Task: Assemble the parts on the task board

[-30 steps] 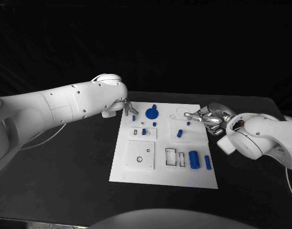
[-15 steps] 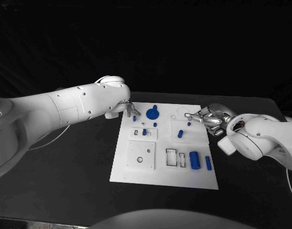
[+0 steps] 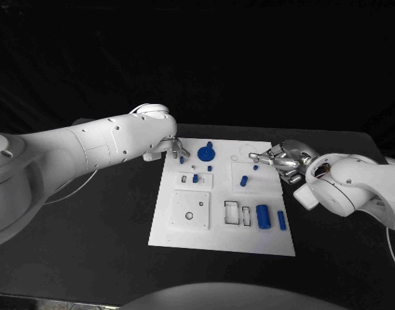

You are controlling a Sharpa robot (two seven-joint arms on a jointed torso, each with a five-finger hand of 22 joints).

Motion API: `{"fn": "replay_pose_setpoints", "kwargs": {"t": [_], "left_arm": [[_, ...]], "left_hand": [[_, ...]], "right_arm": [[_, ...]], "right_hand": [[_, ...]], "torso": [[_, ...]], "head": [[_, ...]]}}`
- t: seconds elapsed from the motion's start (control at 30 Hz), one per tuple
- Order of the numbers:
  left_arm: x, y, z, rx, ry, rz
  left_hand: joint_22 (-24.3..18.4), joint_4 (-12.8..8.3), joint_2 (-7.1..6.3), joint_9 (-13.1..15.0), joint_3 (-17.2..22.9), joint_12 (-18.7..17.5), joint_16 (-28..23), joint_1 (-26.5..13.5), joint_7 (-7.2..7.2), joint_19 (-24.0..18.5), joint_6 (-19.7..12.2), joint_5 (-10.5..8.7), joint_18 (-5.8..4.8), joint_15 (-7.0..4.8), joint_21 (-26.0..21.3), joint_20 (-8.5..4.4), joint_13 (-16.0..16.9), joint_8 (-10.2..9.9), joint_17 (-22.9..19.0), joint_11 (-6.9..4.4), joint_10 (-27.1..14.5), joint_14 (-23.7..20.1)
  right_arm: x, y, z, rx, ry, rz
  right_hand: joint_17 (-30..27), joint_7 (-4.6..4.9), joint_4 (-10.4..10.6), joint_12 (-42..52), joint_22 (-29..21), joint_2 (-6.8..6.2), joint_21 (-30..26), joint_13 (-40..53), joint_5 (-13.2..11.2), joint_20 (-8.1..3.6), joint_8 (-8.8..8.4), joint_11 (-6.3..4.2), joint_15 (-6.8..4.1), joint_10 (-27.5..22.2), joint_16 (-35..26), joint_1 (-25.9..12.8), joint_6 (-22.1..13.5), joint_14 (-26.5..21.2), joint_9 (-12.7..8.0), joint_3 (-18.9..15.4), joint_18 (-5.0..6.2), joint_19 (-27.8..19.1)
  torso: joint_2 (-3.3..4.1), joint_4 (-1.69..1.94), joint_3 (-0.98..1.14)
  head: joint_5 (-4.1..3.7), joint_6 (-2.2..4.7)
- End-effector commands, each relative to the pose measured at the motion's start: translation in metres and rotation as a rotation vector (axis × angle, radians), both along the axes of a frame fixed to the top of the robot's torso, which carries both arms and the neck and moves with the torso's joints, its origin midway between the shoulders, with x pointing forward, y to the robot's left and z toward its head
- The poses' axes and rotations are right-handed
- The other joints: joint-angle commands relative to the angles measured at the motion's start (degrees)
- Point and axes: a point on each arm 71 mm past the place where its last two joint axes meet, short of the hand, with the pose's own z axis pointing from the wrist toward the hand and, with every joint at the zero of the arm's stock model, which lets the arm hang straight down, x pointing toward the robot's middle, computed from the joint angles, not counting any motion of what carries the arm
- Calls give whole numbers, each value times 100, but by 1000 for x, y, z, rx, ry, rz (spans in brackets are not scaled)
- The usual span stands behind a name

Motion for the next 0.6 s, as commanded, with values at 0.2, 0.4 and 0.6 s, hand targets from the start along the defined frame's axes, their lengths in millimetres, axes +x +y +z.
{"fn": "replay_pose_setpoints", "kwargs": {"t": [0.2,0.4,0.6], "left_arm": [[-1,-5,-2,-12,24,-29],[-1,-5,-3,-14,30,-31],[-2,-6,-4,-7,47,-36]], "left_hand": [[1429,-17,48,6,21,14,15,101,5,368,-47,-12,17,-28,-14,-34,1508,-45,1510,-26,596,607],[1431,-15,74,7,30,14,15,132,4,371,-47,-11,16,-28,-11,-34,1508,-49,1510,-27,596,607],[1429,-19,137,7,68,14,15,263,-2,367,-51,17,18,-30,-14,-34,1508,-64,1510,-31,596,607]], "right_arm": [[-1,2,-1,-2,6,15],[-1,2,-1,-2,6,14],[0,2,-1,-3,6,13]], "right_hand": [[1508,1,22,23,1508,57,26,1509,36,45,22,44,37,601,23,5,-26,598,7,-27,-81,590],[1508,1,22,23,1508,57,26,1509,36,45,22,44,37,601,23,5,-26,598,7,-27,-81,590],[1508,1,22,23,1508,57,26,1509,36,45,22,44,37,601,23,5,-26,598,7,-27,-81,590]], "torso": [[0,3,1],[-4,1,-1],[-5,3,1]], "head": [[-17,-20],[-24,-29],[-23,-38]]}}
